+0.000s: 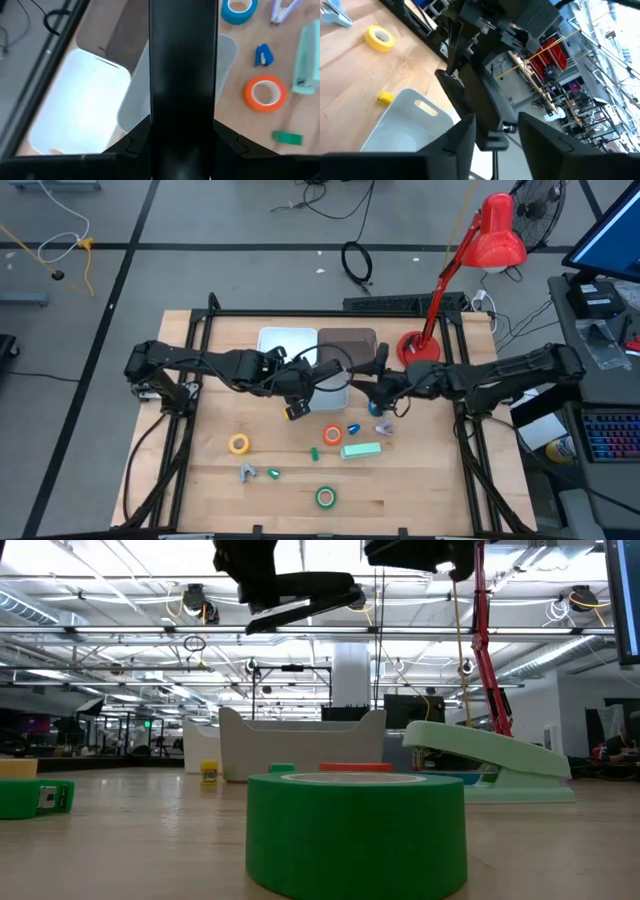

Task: Pick and place Stapler, Stapler remover, tape
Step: Put the black stapler into the black bin

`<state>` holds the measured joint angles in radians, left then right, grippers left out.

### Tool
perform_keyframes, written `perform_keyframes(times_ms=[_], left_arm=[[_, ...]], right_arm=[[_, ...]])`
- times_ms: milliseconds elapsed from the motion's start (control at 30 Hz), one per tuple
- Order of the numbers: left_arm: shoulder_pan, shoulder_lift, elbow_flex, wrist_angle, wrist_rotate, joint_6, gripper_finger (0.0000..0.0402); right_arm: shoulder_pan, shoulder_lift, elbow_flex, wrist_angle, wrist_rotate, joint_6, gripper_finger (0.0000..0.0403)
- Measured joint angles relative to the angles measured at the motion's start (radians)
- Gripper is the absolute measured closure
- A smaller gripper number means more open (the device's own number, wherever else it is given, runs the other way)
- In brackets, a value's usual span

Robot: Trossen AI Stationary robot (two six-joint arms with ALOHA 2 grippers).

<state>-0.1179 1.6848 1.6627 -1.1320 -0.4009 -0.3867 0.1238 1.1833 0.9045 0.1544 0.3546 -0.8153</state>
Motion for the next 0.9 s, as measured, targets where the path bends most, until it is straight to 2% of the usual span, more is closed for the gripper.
perform_keyframes(times_ms=[133, 367, 700, 900], left_arm=[[0.008, 0.000, 0.000, -0.003, -0.025, 0.050, 0.0272], [0.020, 0.000, 0.000, -0.014, -0.067, 0.125, 0.0272], [0.008, 0.000, 0.000, -0.019, -0.117, 0.157, 0.0272], [-0.021, 0.000, 0.000, -0.019, -0.190, 0.212, 0.0272]], right_arm=[[0.000, 0.063, 0.085, -0.045, 0.063, -0.034, 0.0210], [0.000, 0.157, 0.217, -0.165, 0.064, -0.009, 0.0166], [-0.019, 0.204, 0.234, -0.166, 0.064, -0.008, 0.0155], [-0.065, 0.198, 0.234, -0.128, 0.049, 0.078, 0.0155]])
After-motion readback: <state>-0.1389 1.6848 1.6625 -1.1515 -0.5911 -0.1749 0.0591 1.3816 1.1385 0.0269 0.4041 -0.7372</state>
